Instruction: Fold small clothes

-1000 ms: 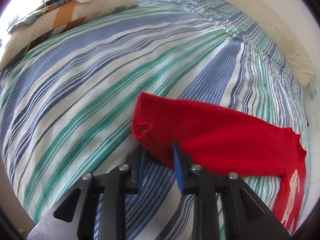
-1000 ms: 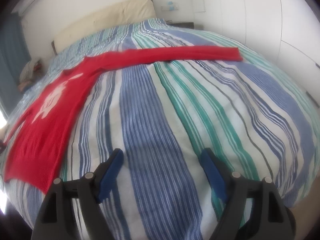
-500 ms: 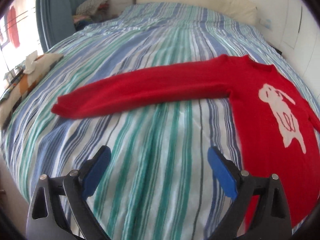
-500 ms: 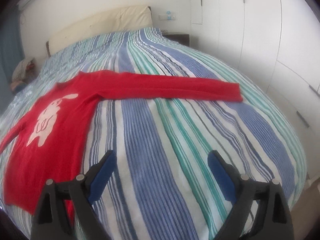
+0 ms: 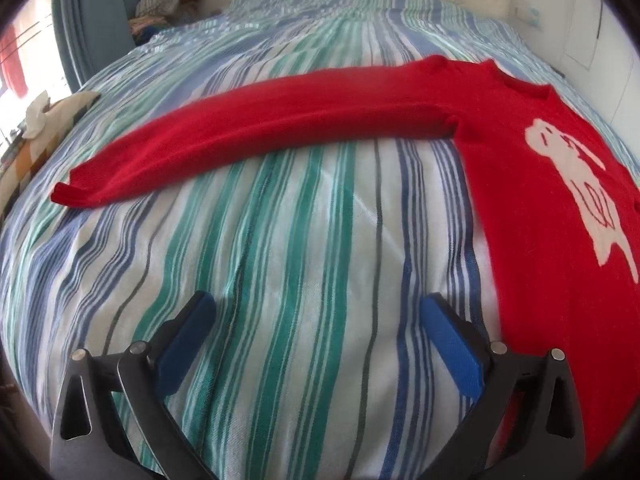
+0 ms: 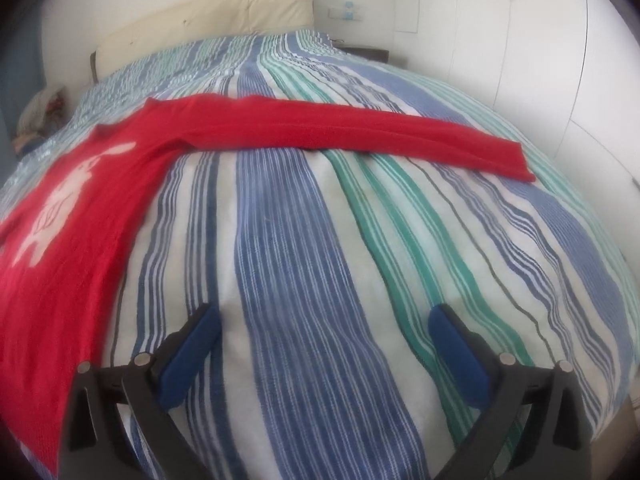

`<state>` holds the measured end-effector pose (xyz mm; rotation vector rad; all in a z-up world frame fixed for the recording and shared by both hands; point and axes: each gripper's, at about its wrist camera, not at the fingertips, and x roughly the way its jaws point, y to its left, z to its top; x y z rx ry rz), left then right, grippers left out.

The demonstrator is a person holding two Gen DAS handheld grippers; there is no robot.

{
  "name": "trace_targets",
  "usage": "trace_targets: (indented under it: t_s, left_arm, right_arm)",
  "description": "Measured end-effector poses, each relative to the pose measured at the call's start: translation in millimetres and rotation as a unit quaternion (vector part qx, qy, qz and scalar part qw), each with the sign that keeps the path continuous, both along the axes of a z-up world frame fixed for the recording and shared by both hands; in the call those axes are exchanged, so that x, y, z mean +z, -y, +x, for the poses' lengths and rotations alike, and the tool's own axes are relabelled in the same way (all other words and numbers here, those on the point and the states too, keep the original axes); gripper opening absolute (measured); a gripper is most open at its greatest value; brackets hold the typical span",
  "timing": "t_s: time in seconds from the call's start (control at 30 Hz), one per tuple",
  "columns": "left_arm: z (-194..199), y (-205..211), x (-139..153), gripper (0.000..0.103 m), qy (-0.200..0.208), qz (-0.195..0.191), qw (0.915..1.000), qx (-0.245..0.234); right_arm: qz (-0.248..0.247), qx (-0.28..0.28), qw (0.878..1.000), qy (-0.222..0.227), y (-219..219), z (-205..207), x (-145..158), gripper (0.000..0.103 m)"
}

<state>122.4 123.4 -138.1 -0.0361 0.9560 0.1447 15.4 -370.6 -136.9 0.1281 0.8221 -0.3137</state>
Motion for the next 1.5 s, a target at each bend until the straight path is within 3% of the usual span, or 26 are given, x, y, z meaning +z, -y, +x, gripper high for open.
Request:
trace_targets:
  t_s: [0.2, 0.3, 0.43, 0.53, 0.63, 0.73, 0.83, 0.9, 0.93, 0.97, 1.0, 1.07, 1.1, 1.17, 1.23, 1.33, 1.4, 1.5]
  left_arm:
    - [-1.0, 12.3, 5.7, 0.102, -0.006, 0.051, 0.9986, -0.013]
    - [-4.6, 6.1, 28.2, 0.102, 0.033, 0.016, 0.999, -0.027]
    - [8.7, -5.6, 42.3, 0.103, 0.063, 0.0, 0.9975, -0.032]
    - [21.9, -21.9, 24.9, 0.103, 0.05, -0.026, 0.9983, -0.014]
    - [24.6, -33.1, -3.8, 0.102, 0.03, -0.067, 0.9973, -0.005]
    - [22.1, -31.0, -0.5, 0.102, 0.038, -0.066, 0.9971, -0.006]
    - [22.7, -25.6, -1.8, 0.103, 0.035, -0.05, 0.9981, -0.009]
    - [22.8, -25.5, -1.7, 0.103, 0.035, -0.052, 0.998, -0.009]
    - [23.0, -25.8, -1.7, 0.103, 0.036, -0.054, 0.9978, -0.009]
    - [22.4, -26.3, -2.0, 0.103, 0.038, -0.055, 0.9977, -0.009]
    - [22.5, -26.6, -2.1, 0.103, 0.04, -0.056, 0.9976, -0.009]
    - [21.9, -27.0, -2.7, 0.103, 0.044, -0.056, 0.9974, -0.009]
    - [21.5, -27.3, -3.2, 0.103, 0.046, -0.057, 0.9973, -0.009]
    - [21.1, -27.5, -3.6, 0.103, 0.046, -0.057, 0.9973, -0.009]
    - [20.7, -26.9, -3.6, 0.103, 0.045, -0.056, 0.9974, -0.009]
    - [20.0, -27.4, -3.5, 0.103, 0.046, -0.057, 0.9973, -0.008]
    - [20.4, -27.4, -3.5, 0.103, 0.045, -0.056, 0.9974, -0.008]
    - [20.4, -27.4, -3.5, 0.103, 0.045, -0.055, 0.9974, -0.009]
  right_arm:
    - [0.025, 0.007, 1.0, -0.005, 5.1, -0.4, 0.5, 0.103]
    - [0.09, 0.03, 0.995, 0.002, 22.7, -0.5, 19.0, 0.102]
    - [0.176, -0.002, 0.981, 0.078, 93.3, -0.3, 63.6, 0.102]
    - [0.287, -0.068, 0.952, 0.077, 163.9, 8.7, 59.0, 0.101]
    - [0.374, -0.134, 0.915, 0.074, 207.4, 12.7, 32.7, 0.079]
    - [0.428, -0.167, 0.883, 0.097, 229.6, 21.7, 12.8, 0.062]
    - [0.442, -0.211, 0.863, 0.121, 243.4, 30.8, -2.0, 0.036]
    - [0.45, -0.236, 0.853, 0.123, 250.1, 38.5, -15.1, 0.001]
    - [0.454, -0.244, 0.847, 0.126, 252.1, 41.6, -20.3, 0.001]
    - [0.45, -0.248, 0.848, 0.13, 252.1, 45.6, -20.0, 0.001]
    - [0.427, -0.248, 0.86, 0.129, 249.7, 50.7, -11.1, 0.004]
    - [0.346, -0.218, 0.905, 0.115, 234.0, 69.6, 25.0, 0.004]
    - [0.319, -0.182, 0.922, 0.124, 220.6, 80.5, 48.4, 0.004]
    - [0.291, -0.1, 0.939, 0.153, 184.9, 100.5, 100.2, 0.004]
    - [0.273, -0.009, 0.946, 0.177, 135.8, 121.1, 151.5, 0.004]
    - [0.25, 0.125, 0.943, 0.179, 45.1, 157.9, 206.7, 0.004]
    - [0.241, 0.193, 0.936, 0.166, -16.3, 183.1, 222.3, 0.004]
    - [0.231, 0.261, 0.928, 0.132, -104.9, 216.5, 210.9, 0.004]
